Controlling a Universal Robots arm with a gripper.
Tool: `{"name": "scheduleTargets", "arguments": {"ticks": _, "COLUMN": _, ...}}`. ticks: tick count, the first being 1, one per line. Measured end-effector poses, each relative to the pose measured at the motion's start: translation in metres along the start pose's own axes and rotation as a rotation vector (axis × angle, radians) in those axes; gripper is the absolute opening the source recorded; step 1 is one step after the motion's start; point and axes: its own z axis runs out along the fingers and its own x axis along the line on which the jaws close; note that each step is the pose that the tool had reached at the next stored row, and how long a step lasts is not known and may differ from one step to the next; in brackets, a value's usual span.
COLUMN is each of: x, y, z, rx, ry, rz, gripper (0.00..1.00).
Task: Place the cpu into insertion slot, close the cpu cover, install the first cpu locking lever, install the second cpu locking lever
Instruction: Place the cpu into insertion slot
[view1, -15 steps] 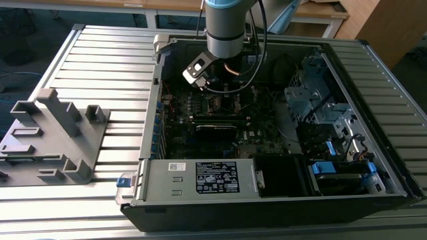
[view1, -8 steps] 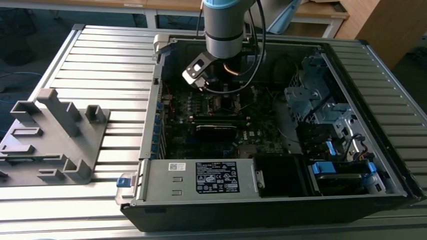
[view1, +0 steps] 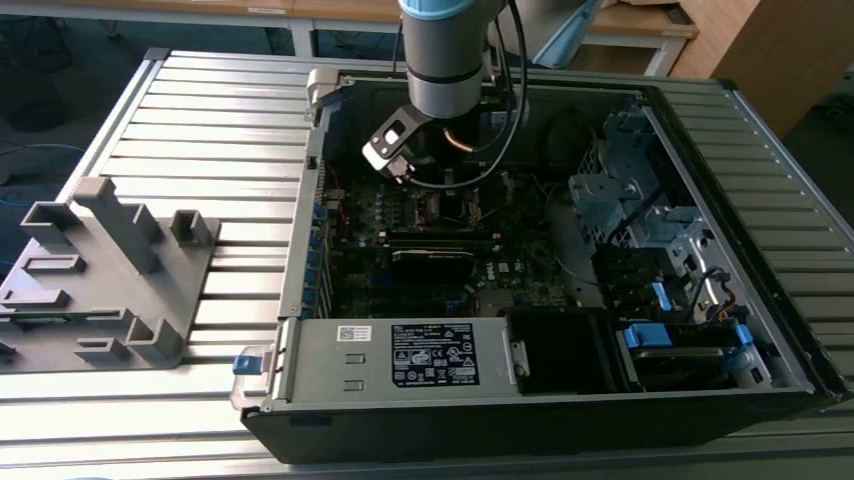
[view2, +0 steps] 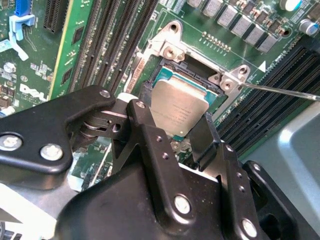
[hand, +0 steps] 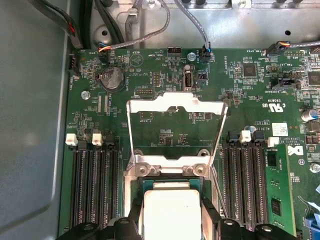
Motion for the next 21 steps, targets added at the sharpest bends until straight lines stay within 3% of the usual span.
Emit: {"name": "scheduleTargets", "arguments": {"ticks": 21, "x": 0.0001, "y": -0.0024, "z": 0.0009, "rx": -0.0001, "ry": 0.0002, "rz": 0.0, "gripper": 0.54}}
